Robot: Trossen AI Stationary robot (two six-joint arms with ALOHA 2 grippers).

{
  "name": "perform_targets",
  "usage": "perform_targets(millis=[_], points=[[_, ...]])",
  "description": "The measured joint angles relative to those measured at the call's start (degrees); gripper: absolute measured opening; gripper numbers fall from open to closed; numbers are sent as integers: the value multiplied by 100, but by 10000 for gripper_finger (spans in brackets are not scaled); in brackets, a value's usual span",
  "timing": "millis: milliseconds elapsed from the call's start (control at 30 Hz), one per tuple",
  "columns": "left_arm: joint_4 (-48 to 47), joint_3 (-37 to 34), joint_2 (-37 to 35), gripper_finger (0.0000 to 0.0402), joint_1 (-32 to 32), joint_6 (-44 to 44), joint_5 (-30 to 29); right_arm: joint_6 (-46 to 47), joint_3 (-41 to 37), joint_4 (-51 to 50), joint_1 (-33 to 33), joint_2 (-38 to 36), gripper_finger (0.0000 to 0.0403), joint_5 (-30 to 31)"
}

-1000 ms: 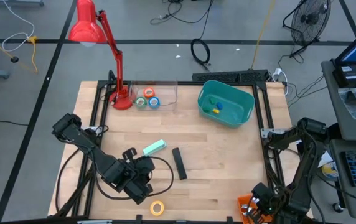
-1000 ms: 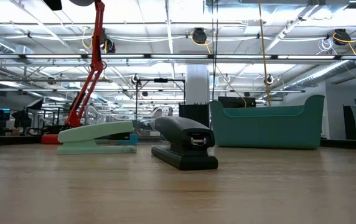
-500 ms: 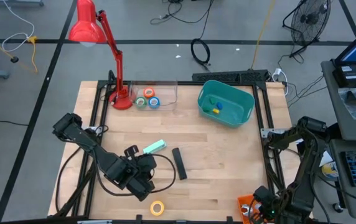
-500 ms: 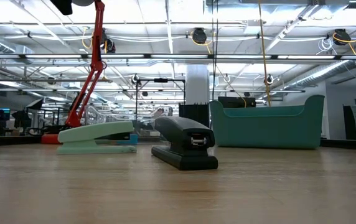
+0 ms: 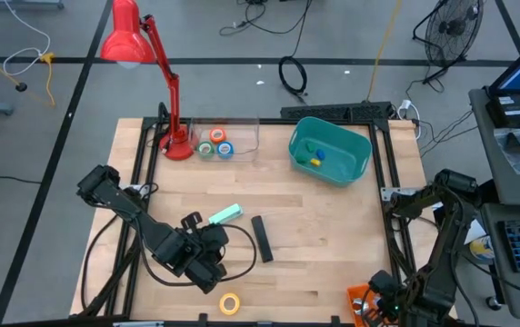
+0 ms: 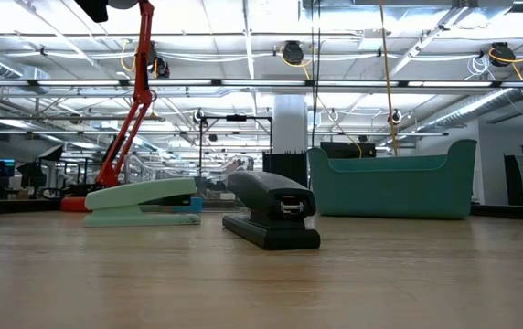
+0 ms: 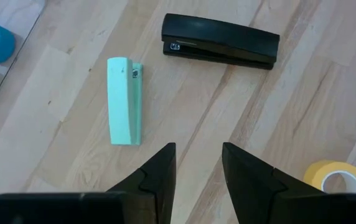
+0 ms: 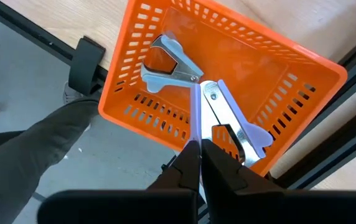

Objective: Pick and place Stapler, Stapler remover, tape
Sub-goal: Put the purple stapler remover into the orange bin

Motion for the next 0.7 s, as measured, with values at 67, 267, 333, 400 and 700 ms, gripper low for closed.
perform_targets(millis=[67, 267, 333, 400, 700], points=[[0, 0, 0, 131, 0, -15, -2, -2, -3, 1, -21, 0, 0, 10], [8, 0, 0, 131, 21, -17, -108, -667, -29, 223, -235, 28, 0, 37], [10, 0, 0, 131, 55, -18, -90, -1104, -45, 446, -285, 115, 0, 14], [22, 0, 0, 131, 92, -40, -25, -1605, -55, 392, -332, 72, 0, 31], [385, 0, -2, 131, 96, -542, 54, -3073, -24, 431, -268, 8, 0, -269]])
